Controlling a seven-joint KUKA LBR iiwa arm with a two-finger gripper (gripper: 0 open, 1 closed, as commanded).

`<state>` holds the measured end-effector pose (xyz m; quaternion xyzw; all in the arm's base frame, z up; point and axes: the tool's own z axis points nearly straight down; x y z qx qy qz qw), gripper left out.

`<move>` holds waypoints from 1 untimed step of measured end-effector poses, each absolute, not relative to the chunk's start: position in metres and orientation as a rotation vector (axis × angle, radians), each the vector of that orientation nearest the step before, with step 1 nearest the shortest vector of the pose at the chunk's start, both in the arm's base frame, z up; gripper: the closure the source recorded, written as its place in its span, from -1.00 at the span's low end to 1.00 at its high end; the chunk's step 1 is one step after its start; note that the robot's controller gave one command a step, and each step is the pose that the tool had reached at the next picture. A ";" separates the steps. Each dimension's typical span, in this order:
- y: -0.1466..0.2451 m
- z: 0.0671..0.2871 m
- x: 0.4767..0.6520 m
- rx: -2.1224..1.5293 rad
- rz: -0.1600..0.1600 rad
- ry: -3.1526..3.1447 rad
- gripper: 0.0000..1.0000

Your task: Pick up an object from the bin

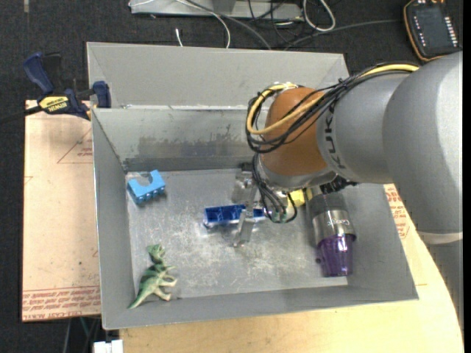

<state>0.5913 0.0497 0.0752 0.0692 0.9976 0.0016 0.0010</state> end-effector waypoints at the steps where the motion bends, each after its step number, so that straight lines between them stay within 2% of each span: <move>1: 0.049 0.139 0.600 0.191 0.006 3.123 -1.00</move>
Offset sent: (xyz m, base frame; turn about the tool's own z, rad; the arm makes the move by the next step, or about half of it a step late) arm -0.0015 0.0251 0.0248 -0.0061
